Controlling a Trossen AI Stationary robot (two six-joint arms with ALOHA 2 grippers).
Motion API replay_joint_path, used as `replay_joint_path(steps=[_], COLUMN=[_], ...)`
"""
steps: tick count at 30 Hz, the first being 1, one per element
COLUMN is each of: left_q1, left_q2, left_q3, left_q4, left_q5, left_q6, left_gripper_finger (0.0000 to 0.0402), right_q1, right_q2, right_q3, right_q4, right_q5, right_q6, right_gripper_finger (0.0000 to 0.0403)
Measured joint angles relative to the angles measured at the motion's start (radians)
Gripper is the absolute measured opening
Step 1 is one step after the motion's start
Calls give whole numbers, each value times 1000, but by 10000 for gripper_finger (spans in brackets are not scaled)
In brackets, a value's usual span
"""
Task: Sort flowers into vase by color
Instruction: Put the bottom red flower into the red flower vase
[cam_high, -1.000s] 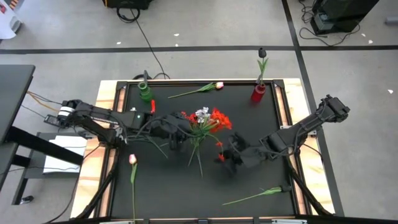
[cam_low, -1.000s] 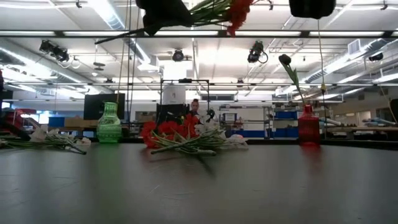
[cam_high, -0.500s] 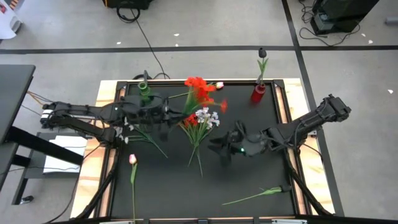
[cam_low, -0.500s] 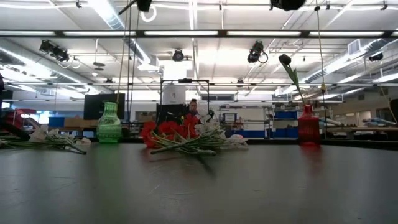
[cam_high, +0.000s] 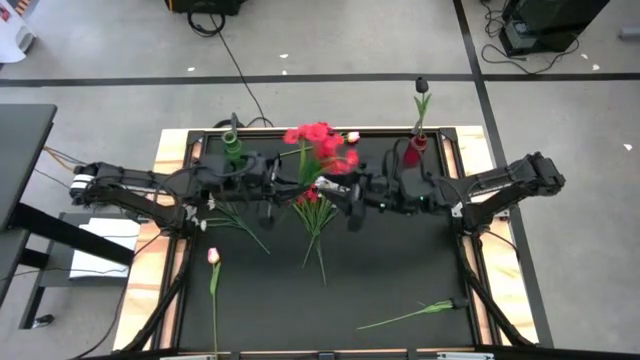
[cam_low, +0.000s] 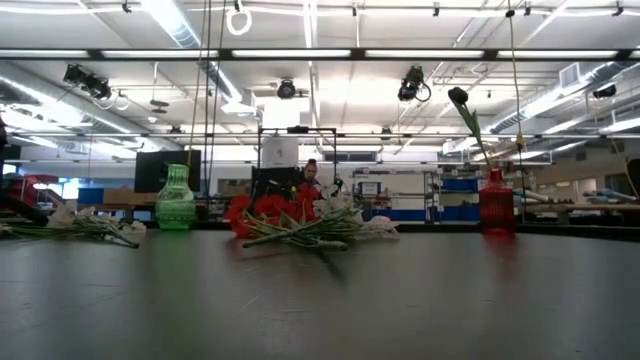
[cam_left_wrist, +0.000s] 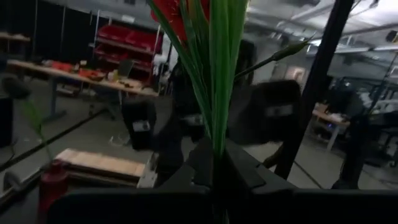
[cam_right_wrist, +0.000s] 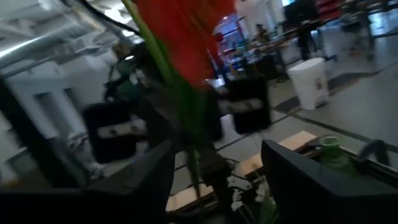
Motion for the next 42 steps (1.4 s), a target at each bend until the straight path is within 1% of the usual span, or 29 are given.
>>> replay_joint_path(steps=[4, 6, 9, 12, 14, 16, 20, 22, 23, 25, 29, 31, 34, 38, 42], left_q1=[-4, -5, -5, -5, -5, -4, -2, -1, 2, 11, 15, 15, 22, 48, 92], left_q2=[51, 83, 113, 124, 124, 124, 124, 124, 123, 122, 123, 113, 71, -25, -129], left_q3=[-1, -1, -1, -1, -1, -1, -1, 0, 1, 1, 1, 1, 0, 0, 0], left_q4=[30, 61, 84, 99, 99, 99, 91, 70, 53, 25, 6, -18, -78, -226, -361], left_q5=[34, 38, 45, 47, 48, 47, 44, 14, -1, -16, -20, -20, -20, -24, -35], left_q6=[0, 0, -2, -3, -2, -2, -3, -23, -40, -71, -88, -86, -75, -54, -20], left_gripper_finger=[18, 18, 18, 18, 18, 18, 23, 34, 44, 68, 130, 159, 194, 219, 223], right_q1=[-25, -29, -30, -38, -43, -45, -54, -65, -69, -73, -83, -90, -96, -108, -117], right_q2=[0, 0, 0, 0, 0, 1, 1, 1, 1, 2, 0, -6, -24, -67, -108], right_q3=[0, 0, 0, 0, 0, 0, 0, -1, -1, -2, -2, -2, -1, -1, -1], right_q4=[22, 30, 23, 23, 20, 18, 18, 12, 9, 8, 6, -21, -84, -222, -342], right_q5=[-106, -132, -127, -132, -132, -132, -152, -186, -198, -196, -180, -173, -127, -53, -10], right_q6=[-46, -64, -80, -79, -69, -68, -74, -75, -79, -87, -90, -91, -92, -91, -90], right_gripper_finger=[272, 275, 270, 248, 221, 186, 91, 38, 23, 19, 17, 17, 17, 17, 17])
